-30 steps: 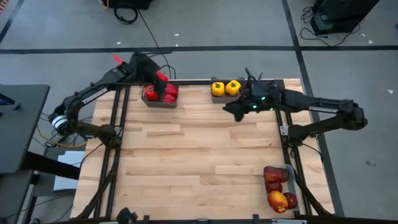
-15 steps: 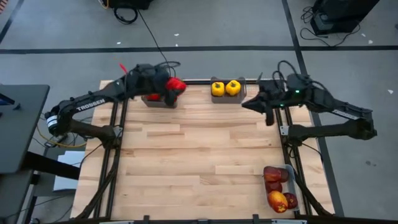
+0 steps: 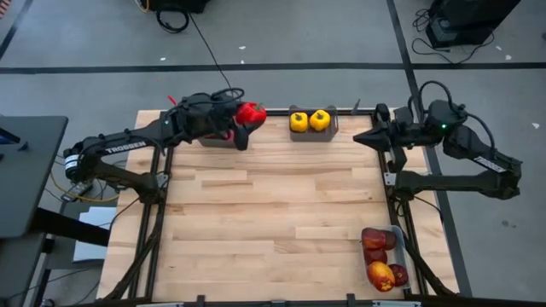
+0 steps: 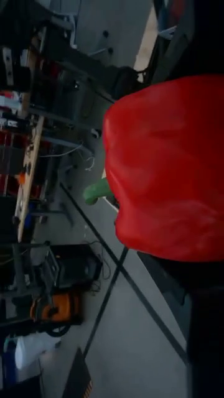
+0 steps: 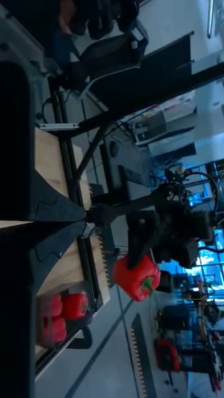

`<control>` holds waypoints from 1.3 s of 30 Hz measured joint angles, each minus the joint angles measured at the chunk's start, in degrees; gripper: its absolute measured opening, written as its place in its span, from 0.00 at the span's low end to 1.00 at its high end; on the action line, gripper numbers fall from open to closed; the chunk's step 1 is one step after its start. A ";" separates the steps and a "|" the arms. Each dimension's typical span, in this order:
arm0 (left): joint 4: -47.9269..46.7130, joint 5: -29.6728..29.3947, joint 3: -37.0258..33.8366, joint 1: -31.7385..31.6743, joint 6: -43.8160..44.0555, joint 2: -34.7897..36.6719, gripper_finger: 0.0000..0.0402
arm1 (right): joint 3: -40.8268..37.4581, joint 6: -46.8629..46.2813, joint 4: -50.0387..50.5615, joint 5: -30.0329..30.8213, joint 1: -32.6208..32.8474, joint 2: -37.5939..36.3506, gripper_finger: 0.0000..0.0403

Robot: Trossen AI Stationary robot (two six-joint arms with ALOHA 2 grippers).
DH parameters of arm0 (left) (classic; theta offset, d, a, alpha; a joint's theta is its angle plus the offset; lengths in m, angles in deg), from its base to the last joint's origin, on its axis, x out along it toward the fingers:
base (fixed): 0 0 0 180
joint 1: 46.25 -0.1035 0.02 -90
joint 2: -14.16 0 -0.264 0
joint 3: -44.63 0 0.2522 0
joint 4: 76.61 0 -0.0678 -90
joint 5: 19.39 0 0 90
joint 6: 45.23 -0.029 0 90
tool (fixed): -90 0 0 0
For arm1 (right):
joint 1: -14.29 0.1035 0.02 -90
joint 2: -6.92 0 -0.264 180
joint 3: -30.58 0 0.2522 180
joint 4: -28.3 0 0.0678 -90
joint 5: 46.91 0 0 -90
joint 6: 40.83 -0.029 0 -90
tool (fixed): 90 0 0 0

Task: Sort produce into baskets
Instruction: Put the red bell pepper into the left black bin, then return to Home Position

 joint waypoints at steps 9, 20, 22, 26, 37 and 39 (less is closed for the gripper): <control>-20.11 -8.32 -0.09 -3.05 -1.65 0.55 0.79 | 0.00 -3.57 1.27 1.29 0.34 1.55 0.01; -26.29 7.03 -10.93 -23.23 -7.99 -4.25 0.84 | -0.02 -3.48 -2.26 6.11 0.66 11.37 0.01; -25.23 7.46 -12.11 -25.00 -10.71 -6.51 0.86 | -0.02 -3.96 -3.46 6.12 0.66 13.50 0.01; -21.93 7.49 -12.50 -26.84 -16.64 -10.73 0.91 | -0.02 -6.58 -5.88 11.52 0.80 16.47 0.01; -18.44 8.35 -9.53 -27.78 -17.88 -10.76 0.99 | -0.02 -7.77 -5.92 17.85 2.61 16.89 0.01; -18.86 9.40 -6.99 -27.63 -16.86 -9.69 0.99 | -0.01 -5.29 -5.52 19.34 2.60 16.35 0.01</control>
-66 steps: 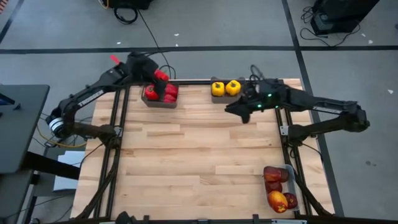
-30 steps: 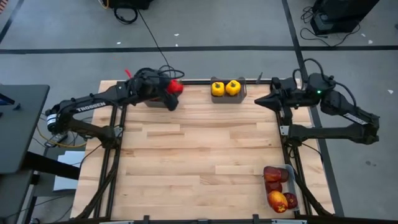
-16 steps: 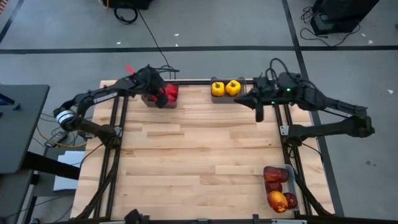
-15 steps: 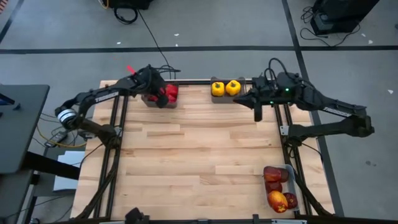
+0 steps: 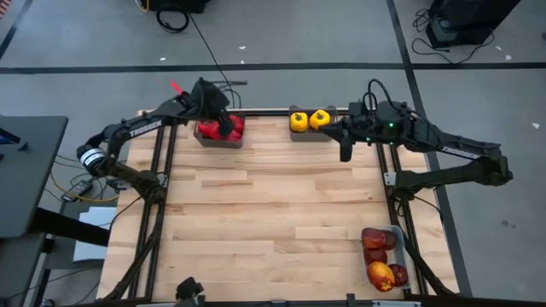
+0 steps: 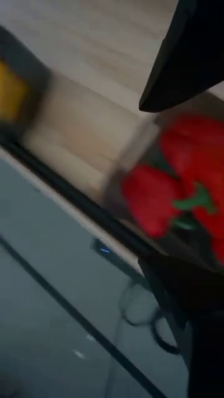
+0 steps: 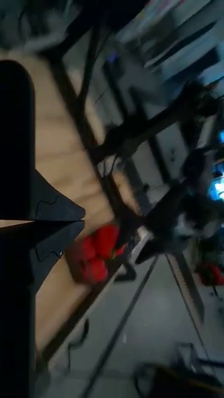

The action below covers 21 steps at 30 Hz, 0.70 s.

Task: Sort produce into baskets
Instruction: Return to Home Position

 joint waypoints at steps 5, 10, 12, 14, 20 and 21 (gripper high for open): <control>-0.27 16.62 6.39 1.16 -4.71 0.80 0.98 | -0.03 9.09 9.38 4.19 0.02 -0.85 0.01; -1.02 25.99 10.90 6.90 -1.27 0.82 0.98 | -0.02 12.37 3.85 2.13 0.26 -3.35 0.01; -0.73 26.18 12.45 10.44 1.49 0.82 0.97 | -0.01 13.83 0.88 -0.04 0.29 -4.89 0.01; 1.80 25.25 13.32 14.57 3.10 0.82 0.93 | 0.01 15.10 0.02 -1.19 0.28 -6.36 0.01; 14.80 17.90 13.46 25.81 7.28 0.80 0.60 | 0.01 16.99 0.45 -7.58 0.24 -10.41 0.01; 16.39 16.98 13.48 27.04 8.14 0.80 0.53 | 0.01 16.93 0.62 -8.51 0.28 -10.89 0.01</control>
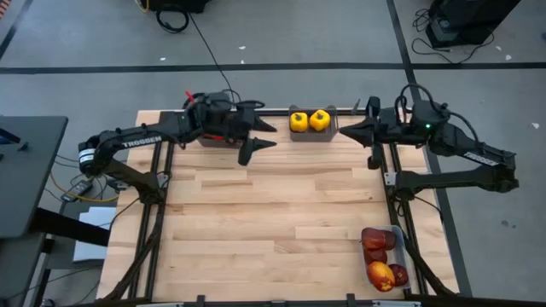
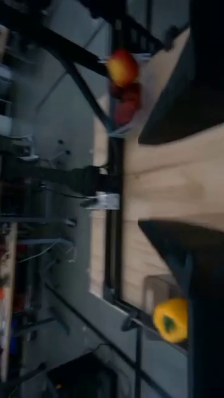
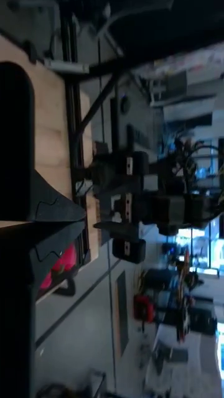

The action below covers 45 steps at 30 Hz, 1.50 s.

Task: Sort produce into baskets
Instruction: Return to Home Position

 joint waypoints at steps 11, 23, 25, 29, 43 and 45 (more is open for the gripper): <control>2.28 -2.64 -4.53 5.97 7.47 3.95 0.03 | -6.81 -1.47 -1.62 -5.04 4.02 -5.54 0.00; 5.15 -11.49 -24.50 6.21 10.12 23.07 0.01 | -20.57 -6.97 -10.04 2.46 10.65 -10.39 0.00; 5.23 -13.68 -28.36 6.20 10.31 26.16 0.01 | -21.86 -6.96 -10.68 2.68 10.93 -10.90 0.00; 5.54 -14.53 -35.06 6.23 10.23 30.65 0.01 | -25.46 -8.65 -15.02 4.34 10.91 -11.45 0.00; 22.52 -11.70 -52.96 7.06 10.00 38.03 0.00 | -35.95 -12.09 -27.17 5.56 10.96 -14.89 0.00; 20.50 -12.22 -52.96 6.91 10.04 40.24 0.00 | -35.93 -11.78 -25.80 6.79 10.96 -17.03 0.00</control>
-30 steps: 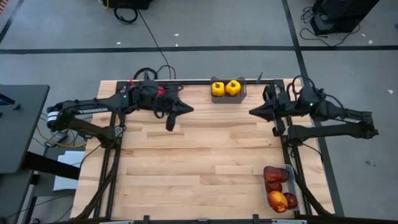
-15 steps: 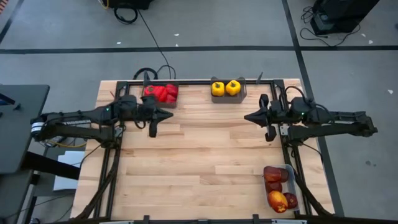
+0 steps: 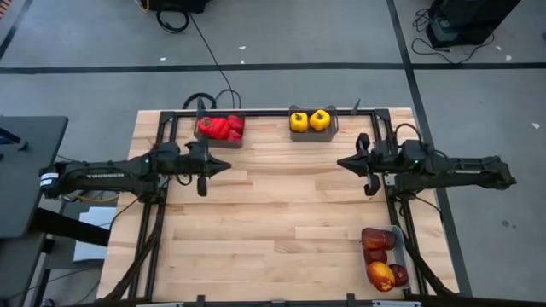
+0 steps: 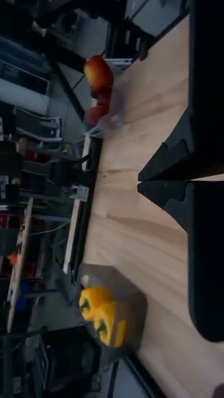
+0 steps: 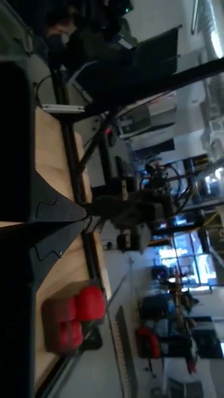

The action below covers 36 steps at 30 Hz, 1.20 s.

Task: Sort produce into baskets
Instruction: Return to Home Position

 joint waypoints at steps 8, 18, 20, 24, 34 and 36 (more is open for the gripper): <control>-12.87 0.05 -0.35 -0.01 -3.03 10.07 0.00 | 0.00 1.55 13.92 1.39 0.00 -10.95 0.00; -0.66 -1.09 -11.65 -0.34 0.20 21.00 0.00 | -7.66 0.29 7.64 1.26 0.00 -18.51 0.01; -0.41 -0.96 -11.96 -0.29 0.24 21.70 0.00 | -9.93 -0.35 3.51 0.76 0.00 -19.03 0.01; -3.35 -0.89 -11.98 -0.29 -1.77 21.88 0.00 | -13.94 -2.32 2.14 -0.43 0.00 -19.72 0.01; -8.23 1.32 -12.00 -0.29 -4.46 21.88 0.01 | -19.25 -3.74 -0.83 -1.46 0.00 -21.23 0.01; -8.32 1.32 -12.00 -0.29 -4.49 21.88 0.01 | -20.21 -3.33 -1.11 -1.46 0.00 -21.56 0.01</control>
